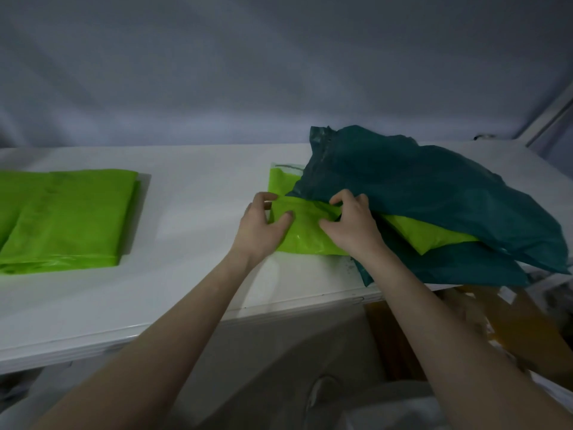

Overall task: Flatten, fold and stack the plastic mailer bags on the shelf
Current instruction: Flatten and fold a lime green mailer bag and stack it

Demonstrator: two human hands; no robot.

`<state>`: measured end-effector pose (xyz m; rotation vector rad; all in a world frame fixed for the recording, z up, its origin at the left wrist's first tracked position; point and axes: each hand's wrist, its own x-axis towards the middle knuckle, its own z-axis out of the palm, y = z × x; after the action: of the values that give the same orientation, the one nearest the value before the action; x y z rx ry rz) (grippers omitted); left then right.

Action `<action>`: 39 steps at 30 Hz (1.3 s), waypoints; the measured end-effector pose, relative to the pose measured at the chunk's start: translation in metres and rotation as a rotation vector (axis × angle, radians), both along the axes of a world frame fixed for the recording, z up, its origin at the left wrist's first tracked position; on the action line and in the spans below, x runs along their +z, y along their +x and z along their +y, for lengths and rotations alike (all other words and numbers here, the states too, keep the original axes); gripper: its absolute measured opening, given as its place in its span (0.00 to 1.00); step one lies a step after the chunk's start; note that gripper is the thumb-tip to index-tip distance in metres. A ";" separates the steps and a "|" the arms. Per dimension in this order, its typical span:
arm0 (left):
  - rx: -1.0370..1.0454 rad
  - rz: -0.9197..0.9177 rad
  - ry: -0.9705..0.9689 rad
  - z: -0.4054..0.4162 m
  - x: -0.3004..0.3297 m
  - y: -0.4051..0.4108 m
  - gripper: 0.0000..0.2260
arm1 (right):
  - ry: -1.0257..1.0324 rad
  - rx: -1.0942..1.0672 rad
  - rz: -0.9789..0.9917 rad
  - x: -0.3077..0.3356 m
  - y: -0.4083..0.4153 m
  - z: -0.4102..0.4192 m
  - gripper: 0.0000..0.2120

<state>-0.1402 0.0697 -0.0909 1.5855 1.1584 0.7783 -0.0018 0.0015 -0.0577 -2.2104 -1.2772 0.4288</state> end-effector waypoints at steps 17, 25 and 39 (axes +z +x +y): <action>-0.178 -0.131 -0.070 0.026 0.029 -0.064 0.27 | -0.012 0.175 -0.097 -0.009 -0.009 0.015 0.29; -0.022 -0.193 0.021 0.033 0.035 -0.092 0.21 | -0.091 0.159 -0.136 -0.013 -0.009 0.017 0.26; 0.040 -0.399 -0.145 0.034 0.046 -0.117 0.24 | 0.291 0.113 0.657 0.004 -0.066 0.042 0.15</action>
<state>-0.2569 0.1035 -0.0446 1.2210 0.9328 0.9630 -0.0681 0.0436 -0.0533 -1.5640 -1.0186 0.8658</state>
